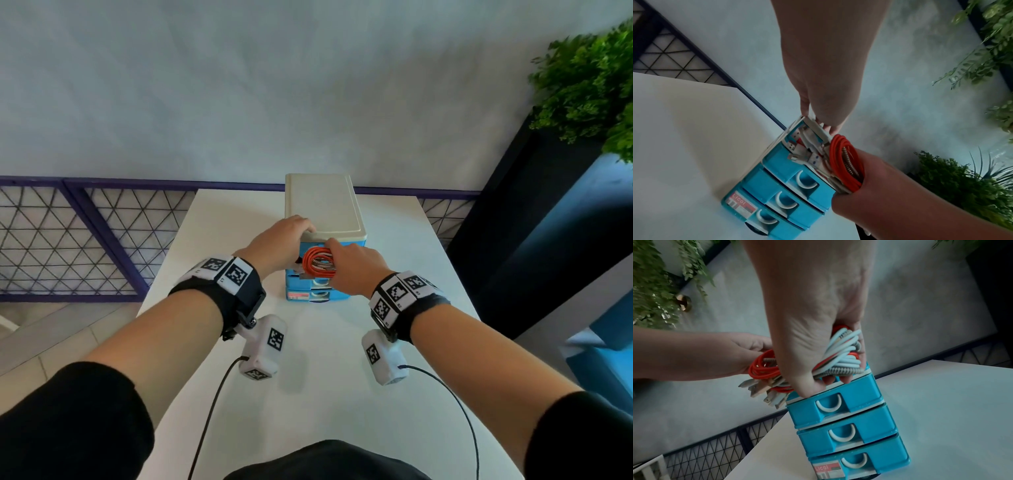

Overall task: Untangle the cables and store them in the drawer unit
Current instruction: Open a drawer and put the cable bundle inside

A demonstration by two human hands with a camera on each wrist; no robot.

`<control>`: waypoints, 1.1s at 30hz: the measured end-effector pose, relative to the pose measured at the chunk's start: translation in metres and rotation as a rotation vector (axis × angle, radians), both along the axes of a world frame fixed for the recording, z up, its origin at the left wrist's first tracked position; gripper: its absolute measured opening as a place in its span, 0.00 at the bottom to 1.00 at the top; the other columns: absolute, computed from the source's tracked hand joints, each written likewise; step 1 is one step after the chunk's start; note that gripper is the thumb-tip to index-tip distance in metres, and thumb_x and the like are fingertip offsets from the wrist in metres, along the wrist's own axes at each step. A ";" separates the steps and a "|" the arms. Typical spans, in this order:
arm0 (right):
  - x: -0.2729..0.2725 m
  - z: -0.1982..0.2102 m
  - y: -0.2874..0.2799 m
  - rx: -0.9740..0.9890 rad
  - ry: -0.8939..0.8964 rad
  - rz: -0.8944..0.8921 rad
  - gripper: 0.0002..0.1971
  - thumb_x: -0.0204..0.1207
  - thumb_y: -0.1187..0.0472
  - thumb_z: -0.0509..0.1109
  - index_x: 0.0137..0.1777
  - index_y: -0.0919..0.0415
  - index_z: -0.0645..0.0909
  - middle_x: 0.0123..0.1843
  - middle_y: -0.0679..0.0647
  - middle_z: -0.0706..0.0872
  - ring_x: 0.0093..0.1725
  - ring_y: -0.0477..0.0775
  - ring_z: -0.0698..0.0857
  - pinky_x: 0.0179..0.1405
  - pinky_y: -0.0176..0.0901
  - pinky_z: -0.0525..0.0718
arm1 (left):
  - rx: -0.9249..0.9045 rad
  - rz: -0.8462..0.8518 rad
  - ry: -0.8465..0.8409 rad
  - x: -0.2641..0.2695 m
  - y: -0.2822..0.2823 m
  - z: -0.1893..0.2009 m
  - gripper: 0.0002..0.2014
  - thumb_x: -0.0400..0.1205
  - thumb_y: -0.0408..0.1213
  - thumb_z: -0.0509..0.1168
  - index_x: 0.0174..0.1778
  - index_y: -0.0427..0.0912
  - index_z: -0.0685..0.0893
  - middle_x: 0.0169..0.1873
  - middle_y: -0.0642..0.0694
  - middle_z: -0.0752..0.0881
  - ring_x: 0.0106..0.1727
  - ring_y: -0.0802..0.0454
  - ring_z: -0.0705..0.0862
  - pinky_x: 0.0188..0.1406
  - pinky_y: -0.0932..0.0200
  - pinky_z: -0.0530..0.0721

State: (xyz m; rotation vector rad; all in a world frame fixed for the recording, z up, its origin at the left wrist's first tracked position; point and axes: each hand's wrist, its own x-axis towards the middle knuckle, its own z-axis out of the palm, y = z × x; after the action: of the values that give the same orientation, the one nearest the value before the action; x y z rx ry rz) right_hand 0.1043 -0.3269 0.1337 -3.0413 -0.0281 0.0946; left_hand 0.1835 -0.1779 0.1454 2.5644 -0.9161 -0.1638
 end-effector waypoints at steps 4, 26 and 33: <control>0.006 0.000 -0.001 0.019 0.058 -0.014 0.24 0.73 0.51 0.69 0.68 0.54 0.71 0.56 0.53 0.85 0.51 0.58 0.85 0.41 0.45 0.77 | 0.030 -0.024 -0.001 0.014 0.003 -0.001 0.21 0.77 0.19 0.61 0.62 0.43 0.81 0.62 0.47 0.80 0.62 0.48 0.79 0.59 0.50 0.80; -0.022 0.080 -0.023 -0.144 0.177 -0.232 0.15 0.69 0.56 0.70 0.53 0.59 0.73 0.37 0.51 0.77 0.38 0.54 0.80 0.36 0.44 0.77 | 0.238 -0.190 0.050 0.005 0.007 -0.001 0.53 0.51 0.61 0.82 0.68 0.40 0.68 0.62 0.45 0.71 0.65 0.45 0.70 0.67 0.44 0.72; -0.019 0.054 0.011 -0.254 0.344 -0.228 0.10 0.74 0.56 0.66 0.52 0.59 0.76 0.36 0.50 0.77 0.32 0.49 0.76 0.40 0.44 0.76 | 0.124 -0.242 0.209 0.002 0.013 0.007 0.49 0.59 0.54 0.82 0.74 0.44 0.69 0.70 0.47 0.69 0.74 0.48 0.65 0.73 0.61 0.64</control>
State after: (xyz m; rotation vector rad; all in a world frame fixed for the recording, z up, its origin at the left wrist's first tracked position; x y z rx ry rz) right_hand 0.0854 -0.3155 0.1880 -3.2000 0.3816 0.6446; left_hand 0.1859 -0.1654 0.1520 2.4776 -1.1626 -0.5633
